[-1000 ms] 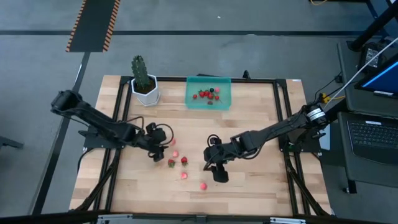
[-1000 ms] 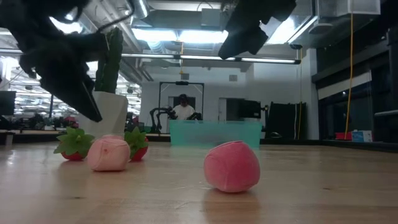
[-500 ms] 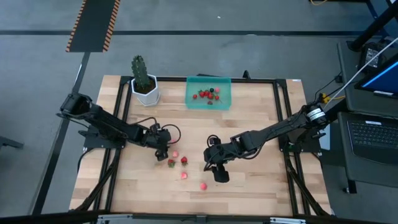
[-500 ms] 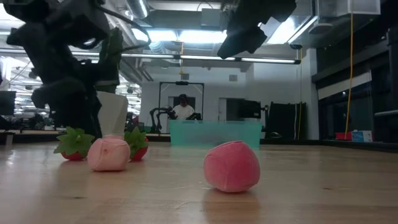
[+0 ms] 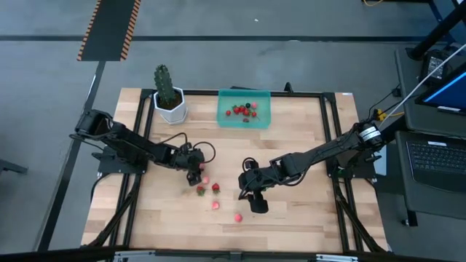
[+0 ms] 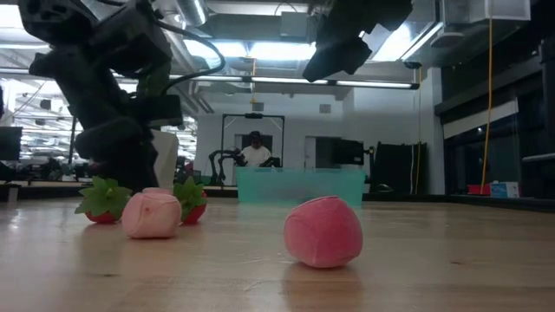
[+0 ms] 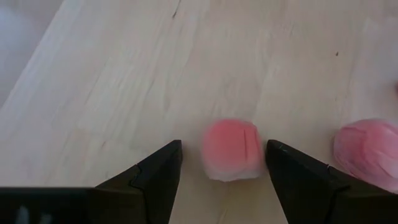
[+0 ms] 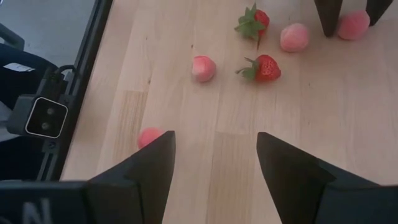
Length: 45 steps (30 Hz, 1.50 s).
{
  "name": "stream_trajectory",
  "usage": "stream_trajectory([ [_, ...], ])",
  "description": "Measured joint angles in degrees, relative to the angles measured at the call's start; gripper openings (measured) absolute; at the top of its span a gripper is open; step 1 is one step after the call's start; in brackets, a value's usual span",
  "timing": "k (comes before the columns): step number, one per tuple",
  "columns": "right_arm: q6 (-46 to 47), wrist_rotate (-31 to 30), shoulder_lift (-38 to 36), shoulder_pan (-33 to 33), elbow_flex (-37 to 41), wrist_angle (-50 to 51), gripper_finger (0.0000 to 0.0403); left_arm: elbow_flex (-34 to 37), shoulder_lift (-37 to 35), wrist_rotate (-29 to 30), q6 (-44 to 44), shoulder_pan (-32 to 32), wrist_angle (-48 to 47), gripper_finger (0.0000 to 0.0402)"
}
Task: Pick and placing Produce into tupperware
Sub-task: Put the peach into the container
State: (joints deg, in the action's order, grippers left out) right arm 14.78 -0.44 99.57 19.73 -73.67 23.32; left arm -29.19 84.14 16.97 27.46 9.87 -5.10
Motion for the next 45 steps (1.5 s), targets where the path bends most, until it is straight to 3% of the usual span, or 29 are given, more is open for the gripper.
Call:
stream_trajectory([
  [9, 0.2, 0.0, 0.0, 0.0, 0.0, 0.0, 0.0228, 0.2, 0.2, 3.9, -2.5, -0.3, 1.7, 0.0228],
  [30, 1.7, 0.0, 0.0, 0.1, 0.0, 0.0, 0.0228, 0.2, 0.1, 3.1, -2.6, -0.6, 1.8, 0.0225],
  [36, 1.5, 0.0, 0.0, 0.1, 0.0, 0.1, 0.0228, 0.2, 0.1, 3.0, -2.6, -0.7, 1.8, 0.0180],
  [45, 1.5, 0.0, 0.0, 0.1, 0.0, 0.2, 0.0228, 0.2, 0.1, 3.0, -2.6, -0.7, 1.8, 0.0076],
])
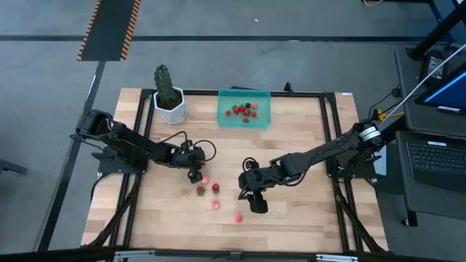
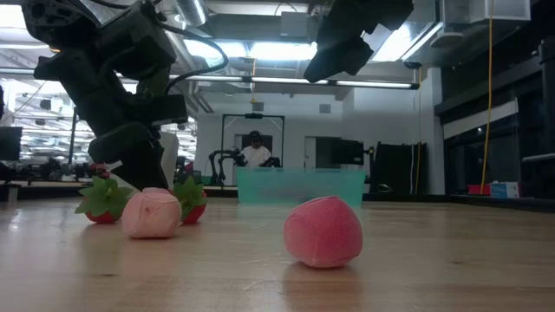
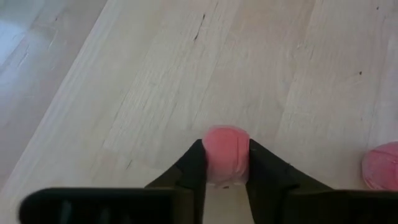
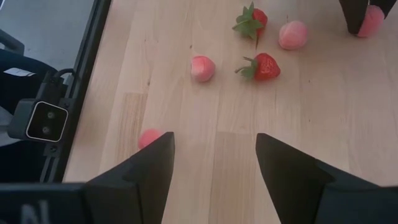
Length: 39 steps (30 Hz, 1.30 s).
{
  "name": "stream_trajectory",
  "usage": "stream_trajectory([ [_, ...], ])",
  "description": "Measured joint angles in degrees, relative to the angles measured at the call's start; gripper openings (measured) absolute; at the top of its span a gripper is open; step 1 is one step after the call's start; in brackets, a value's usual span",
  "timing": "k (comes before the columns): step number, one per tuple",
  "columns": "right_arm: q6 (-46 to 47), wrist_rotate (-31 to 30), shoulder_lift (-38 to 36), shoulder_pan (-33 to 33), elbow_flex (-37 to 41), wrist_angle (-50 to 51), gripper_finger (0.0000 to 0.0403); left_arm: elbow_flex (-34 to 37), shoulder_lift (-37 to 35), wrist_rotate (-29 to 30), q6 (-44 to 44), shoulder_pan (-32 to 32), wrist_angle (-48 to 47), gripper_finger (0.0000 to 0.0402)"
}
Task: Pick and placing Produce into tupperware
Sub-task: Put the peach into the container
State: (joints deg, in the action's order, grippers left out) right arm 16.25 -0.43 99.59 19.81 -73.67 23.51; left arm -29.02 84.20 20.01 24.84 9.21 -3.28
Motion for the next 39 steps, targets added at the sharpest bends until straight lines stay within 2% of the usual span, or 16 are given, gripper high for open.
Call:
stream_trajectory([
  [8, -0.4, 0.0, 0.0, 0.0, 0.0, 0.9, 0.0228, 0.0, 0.0, 0.0, 0.1, 0.0, 0.2, 0.0069],
  [12, -4.3, -0.2, -0.5, 0.0, 0.0, 4.3, 0.0228, -1.0, -1.3, -0.1, 0.1, 0.0, 0.2, 0.0071],
  [17, -7.7, -7.8, -5.7, 0.0, 0.0, 8.0, 0.0228, -5.5, -2.7, -2.0, 0.0, -2.0, -1.4, 0.0069],
  [23, -9.2, -13.0, -13.3, 0.0, -0.1, 8.6, 0.0228, -14.2, -2.6, -3.7, -7.5, -8.4, -5.3, 0.0075],
  [28, -12.8, -13.5, -16.9, -1.0, -0.1, 11.7, 0.0228, -22.8, -2.6, -9.8, -11.0, -16.4, -7.9, 0.0071],
  [33, -16.1, -16.6, -20.4, -5.5, -0.1, 13.4, 0.0228, -31.9, -1.4, -11.3, -14.9, -25.4, -17.0, 0.0075],
  [39, -22.1, -16.6, -24.6, -12.1, -0.1, 13.5, 0.0228, -40.0, 3.3, -16.5, -18.4, -35.1, -20.4, 0.0078],
])
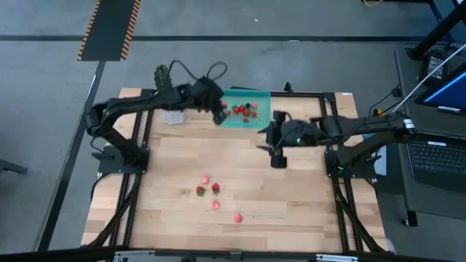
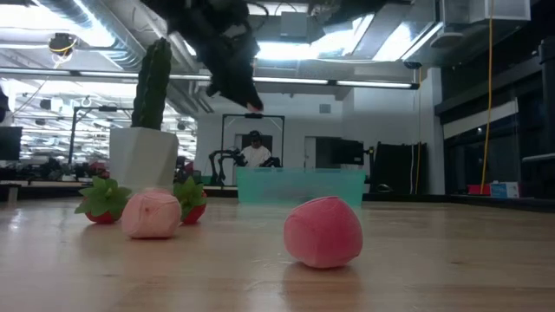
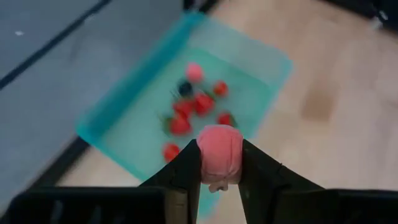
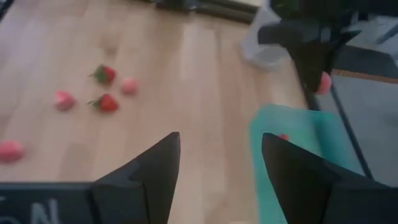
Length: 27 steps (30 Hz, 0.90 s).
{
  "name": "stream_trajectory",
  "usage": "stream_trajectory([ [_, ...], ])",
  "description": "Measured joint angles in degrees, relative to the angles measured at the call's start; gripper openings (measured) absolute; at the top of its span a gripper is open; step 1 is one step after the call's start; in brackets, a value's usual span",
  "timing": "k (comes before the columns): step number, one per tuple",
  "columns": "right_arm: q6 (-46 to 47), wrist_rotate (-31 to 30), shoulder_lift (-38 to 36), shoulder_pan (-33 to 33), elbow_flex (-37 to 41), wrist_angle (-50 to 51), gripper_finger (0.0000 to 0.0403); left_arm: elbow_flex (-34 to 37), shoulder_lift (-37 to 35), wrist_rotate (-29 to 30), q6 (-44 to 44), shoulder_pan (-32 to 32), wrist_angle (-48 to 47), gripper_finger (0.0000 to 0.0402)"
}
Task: Pick and placing Produce into tupperware
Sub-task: Put the peach into the container
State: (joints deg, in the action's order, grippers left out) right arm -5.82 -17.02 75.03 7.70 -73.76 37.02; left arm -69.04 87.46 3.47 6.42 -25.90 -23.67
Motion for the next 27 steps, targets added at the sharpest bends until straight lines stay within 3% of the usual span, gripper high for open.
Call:
stream_trajectory([
  [7, 0.0, 0.1, -1.6, -3.5, 0.1, 0.9, 0.0228, -6.5, 9.6, -1.9, -3.9, -5.4, -4.0, 0.0078],
  [16, 2.7, 0.2, -1.6, -3.5, 0.1, 3.7, 0.0228, -12.8, 19.7, -1.1, -3.8, -3.8, -5.0, 0.0073],
  [27, 7.0, 0.2, -1.6, -3.5, 0.1, 5.8, 0.0228, -31.8, 34.3, -0.8, -4.3, -5.8, -18.8, 0.0077],
])
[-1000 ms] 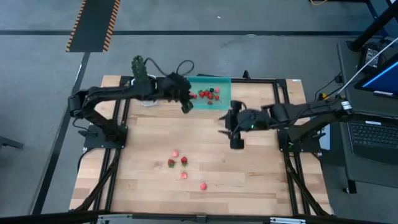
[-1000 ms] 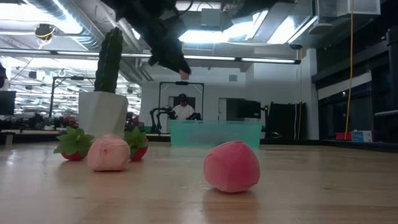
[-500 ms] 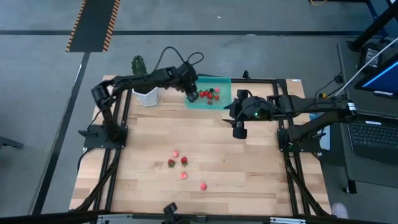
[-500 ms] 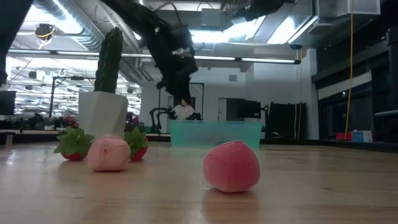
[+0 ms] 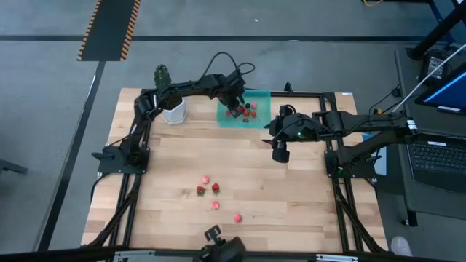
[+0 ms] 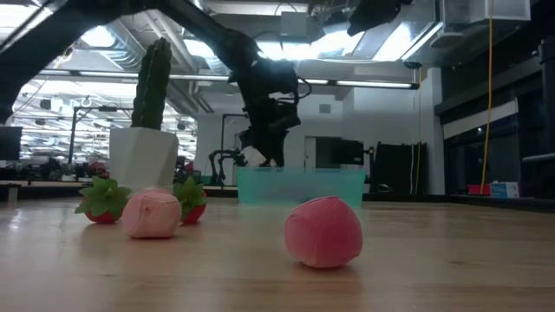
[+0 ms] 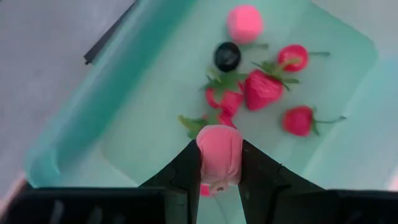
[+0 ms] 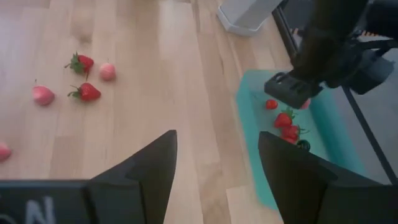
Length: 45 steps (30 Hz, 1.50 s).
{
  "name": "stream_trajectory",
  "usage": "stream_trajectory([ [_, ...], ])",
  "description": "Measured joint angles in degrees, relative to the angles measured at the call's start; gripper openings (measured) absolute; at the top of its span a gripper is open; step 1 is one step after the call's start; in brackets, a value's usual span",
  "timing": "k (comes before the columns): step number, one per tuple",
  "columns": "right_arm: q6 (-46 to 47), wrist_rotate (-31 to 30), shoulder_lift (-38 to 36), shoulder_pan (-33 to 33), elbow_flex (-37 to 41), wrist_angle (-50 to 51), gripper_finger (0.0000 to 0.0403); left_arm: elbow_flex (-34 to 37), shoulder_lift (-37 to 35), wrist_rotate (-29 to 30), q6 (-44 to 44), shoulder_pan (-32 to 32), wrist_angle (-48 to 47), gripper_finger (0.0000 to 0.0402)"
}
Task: Pick and placing Produce into tupperware
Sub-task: Put the peach into the container
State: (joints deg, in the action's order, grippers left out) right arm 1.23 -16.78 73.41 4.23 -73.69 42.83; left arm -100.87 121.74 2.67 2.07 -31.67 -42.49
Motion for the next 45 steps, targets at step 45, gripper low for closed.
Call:
stream_trajectory([
  [45, -0.2, -0.1, 0.0, 0.0, 0.0, 3.2, 0.0228, -7.0, 9.1, -0.2, -7.2, -3.2, -6.1, 0.0138],
])
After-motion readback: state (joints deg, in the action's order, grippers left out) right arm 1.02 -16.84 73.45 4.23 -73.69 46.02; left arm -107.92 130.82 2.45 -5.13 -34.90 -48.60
